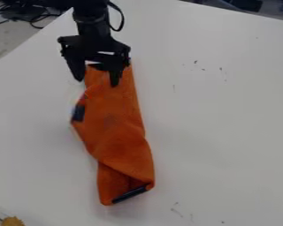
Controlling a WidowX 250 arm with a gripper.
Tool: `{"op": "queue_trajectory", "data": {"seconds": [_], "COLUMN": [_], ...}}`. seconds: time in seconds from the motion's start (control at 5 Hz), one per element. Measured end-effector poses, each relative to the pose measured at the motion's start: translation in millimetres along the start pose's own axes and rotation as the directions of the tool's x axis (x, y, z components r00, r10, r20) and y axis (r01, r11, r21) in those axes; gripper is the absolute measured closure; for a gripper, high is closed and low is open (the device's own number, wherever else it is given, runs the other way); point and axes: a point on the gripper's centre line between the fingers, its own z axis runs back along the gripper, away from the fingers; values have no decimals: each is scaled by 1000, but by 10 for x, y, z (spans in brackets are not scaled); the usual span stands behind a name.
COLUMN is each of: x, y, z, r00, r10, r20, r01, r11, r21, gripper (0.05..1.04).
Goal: Fold the cloth from top left to bottom right
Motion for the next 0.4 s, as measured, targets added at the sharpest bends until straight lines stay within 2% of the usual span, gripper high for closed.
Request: {"op": "queue_trajectory", "data": {"seconds": [0.2,0.4], "x": [96,84], "y": [-131,-239], "z": [96,15], "r00": [996,990], "r10": [-83,-129], "r20": [-24,-62], "r01": [83,129], "r11": [996,992], "r21": [22,3], "gripper": [82,82]}}
